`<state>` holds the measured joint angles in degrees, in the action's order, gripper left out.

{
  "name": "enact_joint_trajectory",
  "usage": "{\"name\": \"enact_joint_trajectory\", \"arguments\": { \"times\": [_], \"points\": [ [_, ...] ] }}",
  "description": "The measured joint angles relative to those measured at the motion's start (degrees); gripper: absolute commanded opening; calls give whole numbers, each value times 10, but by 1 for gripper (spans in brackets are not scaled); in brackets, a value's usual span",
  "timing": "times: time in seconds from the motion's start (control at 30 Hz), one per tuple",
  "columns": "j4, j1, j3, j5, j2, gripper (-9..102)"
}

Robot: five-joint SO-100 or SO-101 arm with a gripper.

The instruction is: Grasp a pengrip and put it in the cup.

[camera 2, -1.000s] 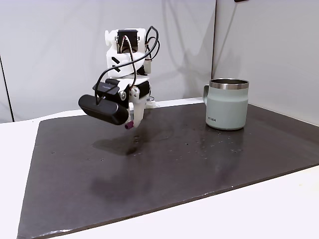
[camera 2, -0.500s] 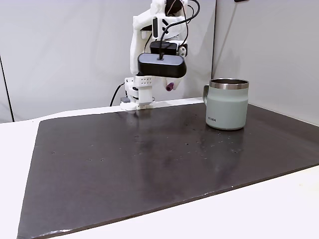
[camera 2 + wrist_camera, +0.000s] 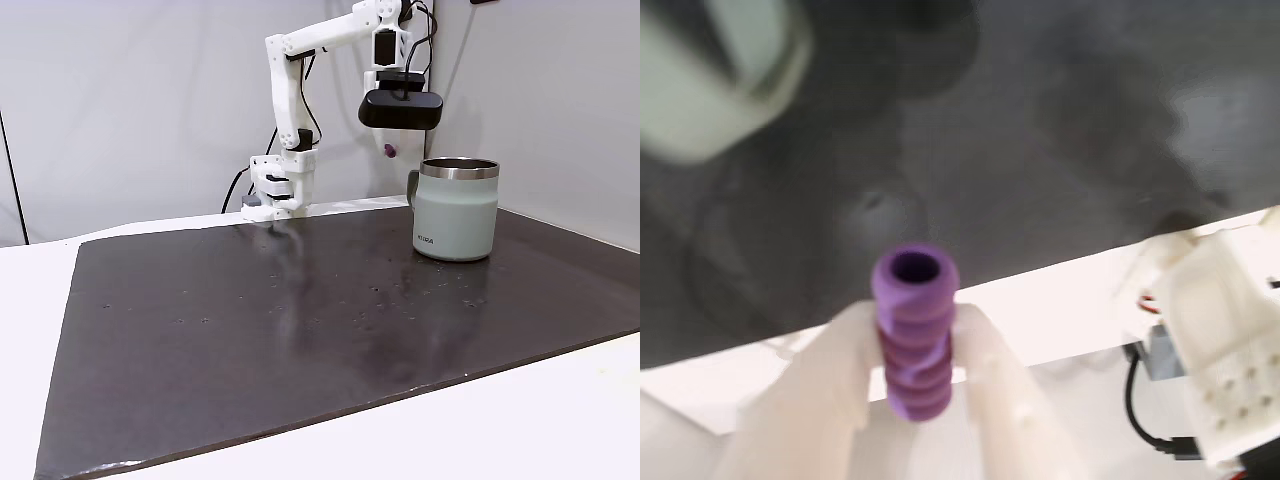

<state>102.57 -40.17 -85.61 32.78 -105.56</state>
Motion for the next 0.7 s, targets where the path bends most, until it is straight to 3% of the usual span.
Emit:
{"name": "enact_joint_trajectory", "arguments": {
  "times": [0.4,0.7],
  "points": [
    [4,-25,311,-67,114,0],
    [4,31,512,-70,223,0]
  ]
}}
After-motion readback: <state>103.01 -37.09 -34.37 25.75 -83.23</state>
